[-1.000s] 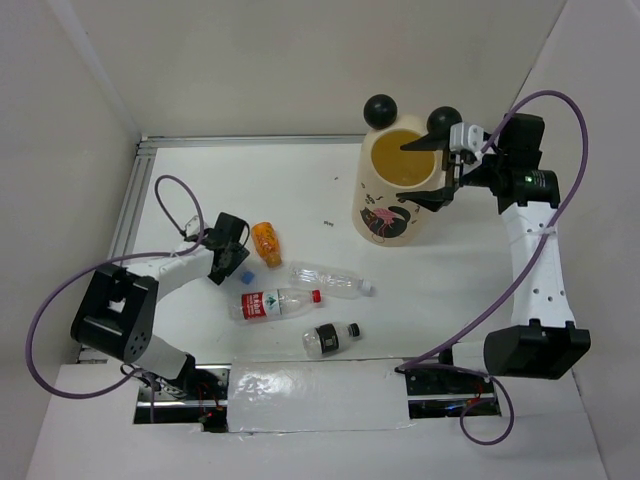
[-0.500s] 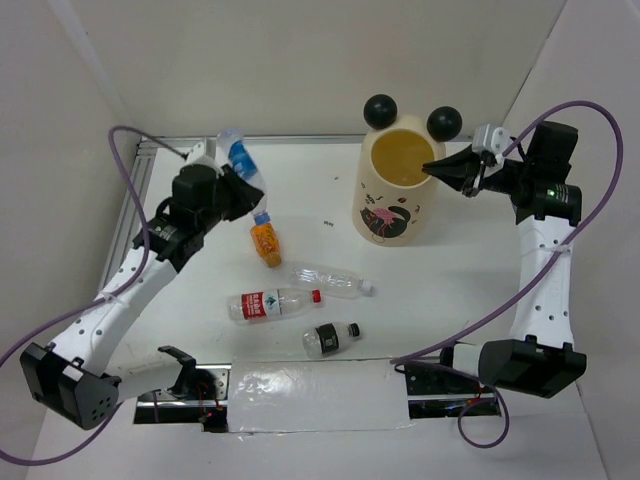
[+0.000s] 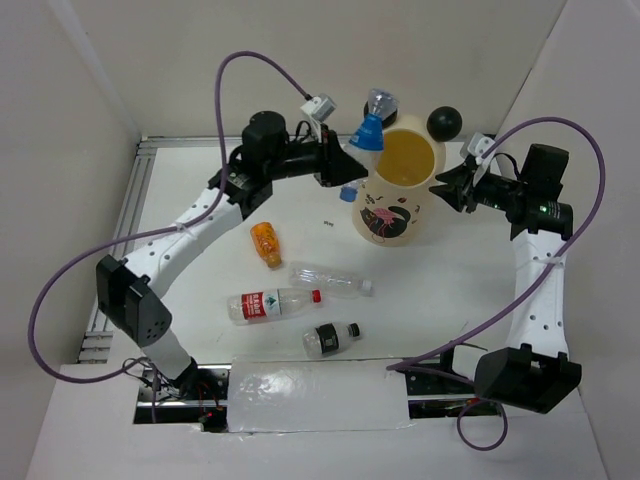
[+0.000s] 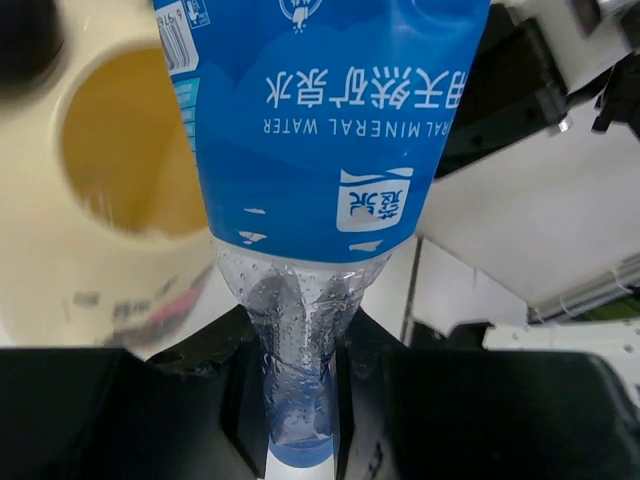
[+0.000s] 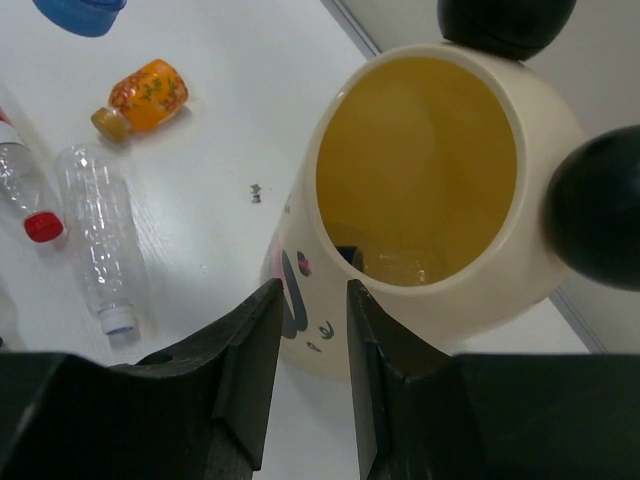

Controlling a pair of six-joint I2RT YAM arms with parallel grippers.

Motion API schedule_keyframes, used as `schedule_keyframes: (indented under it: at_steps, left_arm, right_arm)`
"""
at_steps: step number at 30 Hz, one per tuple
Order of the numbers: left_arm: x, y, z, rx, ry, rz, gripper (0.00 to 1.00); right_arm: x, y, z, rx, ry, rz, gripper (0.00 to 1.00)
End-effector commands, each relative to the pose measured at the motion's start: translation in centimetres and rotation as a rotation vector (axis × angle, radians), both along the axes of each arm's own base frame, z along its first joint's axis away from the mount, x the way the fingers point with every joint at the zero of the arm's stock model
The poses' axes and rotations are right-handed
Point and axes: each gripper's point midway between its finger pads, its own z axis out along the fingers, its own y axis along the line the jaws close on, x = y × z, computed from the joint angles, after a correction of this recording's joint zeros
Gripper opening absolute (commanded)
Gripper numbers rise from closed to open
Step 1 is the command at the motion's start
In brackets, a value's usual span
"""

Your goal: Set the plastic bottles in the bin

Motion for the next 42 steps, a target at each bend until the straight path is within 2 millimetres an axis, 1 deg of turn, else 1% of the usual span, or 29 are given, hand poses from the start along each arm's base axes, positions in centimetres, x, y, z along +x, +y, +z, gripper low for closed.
schedule_keyframes:
  at_steps: [1, 5, 6, 8, 11, 13, 14, 15, 16, 17, 18, 19, 23, 24, 25, 27, 30, 31, 32, 33, 34, 35, 36, 37, 38, 39, 40, 41, 42]
  left_arm:
    - [0.7, -1.6, 8.5, -0.193, -0.375, 0.059, 0.07]
    - [2.5, -4.2, 9.4, -0.291, -0.449, 0.217, 0.09]
    - [3.6, -5.2, 8.3, -0.280, -0.451, 0.246, 0.12]
    - [4.7, -6.1, 8.7, -0.310, -0.468, 0.347, 0.17]
    - [7.7, -7.6, 6.0, -0.283, -0.477, 0.458, 0.21]
    - [8.9, -8.3, 5.9, -0.292, -0.471, 0.551, 0.28]
    - [9.9, -9.2, 4.0, -0.273, -0.455, 0.596, 0.29]
    - [10.8, -9.2, 3.5, -0.254, -0.469, 0.631, 0.30]
    - [10.7, -9.9, 3.3, -0.247, -0.474, 0.642, 0.34]
    - [11.2, -9.8, 4.0, -0.250, -0.489, 0.670, 0.50]
    - [11.3, -10.7, 2.9, -0.226, -0.492, 0.678, 0.61]
    - [11.0, -10.9, 3.0, -0.208, -0.509, 0.685, 0.72]
    - [10.6, -10.5, 3.5, -0.203, -0.507, 0.684, 0.98]
    - [10.4, -10.4, 3.5, -0.201, -0.509, 0.675, 1.00]
    - [10.0, -9.9, 4.7, -0.220, -0.516, 0.678, 1.00]
    - [9.7, -9.3, 4.7, -0.217, -0.511, 0.691, 1.00]
    - [8.5, -6.9, 6.6, -0.257, -0.517, 0.725, 1.00]
    - [7.7, -6.6, 7.1, -0.263, -0.515, 0.726, 1.00]
    - [7.4, -6.0, 5.9, -0.233, -0.502, 0.731, 1.00]
    - [5.5, -4.3, 8.5, -0.276, -0.509, 0.738, 1.00]
    - [4.7, -3.1, 9.0, -0.272, -0.521, 0.741, 1.00]
    - [4.5, -2.1, 6.5, -0.200, -0.502, 0.754, 1.00]
    - [3.0, 0.7, 5.7, -0.160, -0.461, 0.782, 0.98]
    - [1.7, 2.4, 8.7, -0.220, -0.478, 0.792, 0.98]
    - [1.2, 4.2, 7.9, -0.197, -0.431, 0.829, 0.93]
    - [0.9, 5.3, 3.0, -0.049, -0.367, 0.836, 0.83]
    - [0.1, 6.9, 1.5, -0.008, -0.322, 0.859, 0.56]
    - [-1.6, 10.0, 2.4, -0.057, -0.257, 0.911, 0.42]
    - [-2.4, 11.6, -3.1, 0.096, -0.175, 0.922, 0.35]
  right_arm:
    - [0.3, -1.1, 0.2, -0.042, -0.034, -0.067, 0.39]
    - [-0.1, -1.5, -0.3, -0.063, -0.022, -0.097, 0.43]
    - [-0.2, -1.6, -0.5, -0.068, -0.019, -0.107, 0.45]
    - [-0.3, -1.7, -1.2, -0.067, 0.005, -0.114, 0.56]
    - [-0.7, -1.5, -1.4, -0.073, -0.004, -0.112, 0.68]
    - [-1.2, -1.4, -1.8, -0.074, 0.011, -0.109, 0.74]
    - [-1.5, -1.3, -1.7, -0.080, 0.004, -0.107, 0.77]
    - [-1.5, -1.3, -1.7, -0.080, 0.004, -0.107, 0.80]
    - [-1.6, -1.3, -2.3, -0.075, 0.025, -0.106, 0.83]
    - [-1.9, -1.2, -2.0, -0.078, 0.013, -0.106, 1.00]
    - [-2.0, -1.2, -2.1, -0.075, 0.022, -0.106, 1.00]
    - [-2.1, -1.1, -2.6, -0.071, 0.041, -0.105, 1.00]
    - [-3.8, 0.3, -3.2, -0.067, 0.033, 0.008, 1.00]
    - [-4.2, 0.6, -3.3, -0.069, 0.024, 0.035, 1.00]
    - [-4.6, 0.9, -4.1, -0.081, 0.026, 0.070, 1.00]
    - [-5.1, 1.3, -4.1, -0.082, 0.003, 0.107, 1.00]
    - [-5.5, 1.6, -4.5, -0.097, -0.022, 0.148, 0.97]
    - [-5.6, 1.6, -4.8, -0.104, -0.024, 0.155, 0.91]
    - [-5.7, 2.0, -5.1, -0.096, -0.016, 0.177, 0.83]
    - [-6.0, 2.2, -5.0, -0.091, -0.023, 0.190, 0.70]
    - [-6.5, 2.9, -5.0, -0.078, -0.016, 0.219, 0.55]
    - [-6.9, 3.8, -5.7, -0.071, -0.013, 0.265, 0.33]
    - [-7.7, 5.7, -6.7, -0.078, 0.003, 0.355, 0.30]
    - [-7.7, 5.8, -6.8, -0.078, 0.004, 0.356, 0.30]
    - [-8.4, 7.2, -7.7, -0.095, 0.011, 0.417, 0.30]
    - [-9.8, 10.0, -8.9, -0.147, 0.042, 0.521, 0.39]
    - [-10.2, 11.5, -9.7, -0.166, 0.063, 0.554, 0.46]
    - [-9.6, 13.2, -10.6, -0.153, 0.103, 0.535, 0.53]
    - [-10.4, 15.5, -12.0, -0.225, 0.100, 0.565, 0.63]
